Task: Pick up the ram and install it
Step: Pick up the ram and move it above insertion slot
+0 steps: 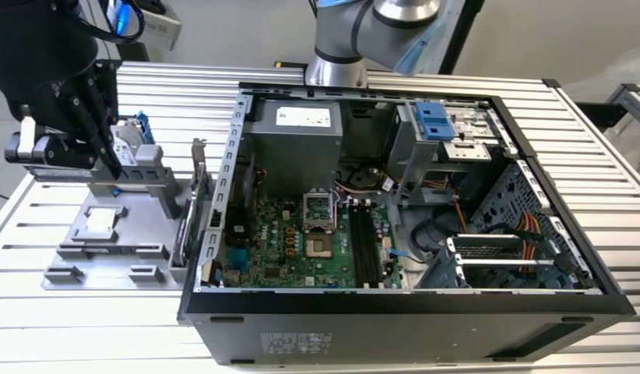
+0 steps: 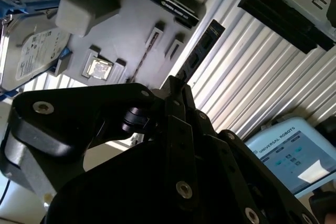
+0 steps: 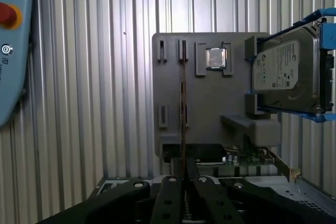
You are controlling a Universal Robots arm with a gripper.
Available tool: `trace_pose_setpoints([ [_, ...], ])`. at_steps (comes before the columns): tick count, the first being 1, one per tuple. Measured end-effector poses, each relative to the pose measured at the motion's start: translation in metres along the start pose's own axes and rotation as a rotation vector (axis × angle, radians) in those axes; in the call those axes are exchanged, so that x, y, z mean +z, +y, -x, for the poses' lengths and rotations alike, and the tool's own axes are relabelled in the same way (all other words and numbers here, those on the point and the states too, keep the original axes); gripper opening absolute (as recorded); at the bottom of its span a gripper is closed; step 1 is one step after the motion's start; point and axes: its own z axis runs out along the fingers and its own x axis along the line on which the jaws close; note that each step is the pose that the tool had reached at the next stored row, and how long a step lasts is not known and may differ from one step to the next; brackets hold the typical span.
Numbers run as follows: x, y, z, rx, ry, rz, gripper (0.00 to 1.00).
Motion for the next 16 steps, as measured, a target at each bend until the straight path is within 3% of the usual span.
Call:
trace_pose_setpoints([
  [16, -0.0005, -0.0287, 0.0036, 0.001, 0.0, 0.0, 0.0],
])
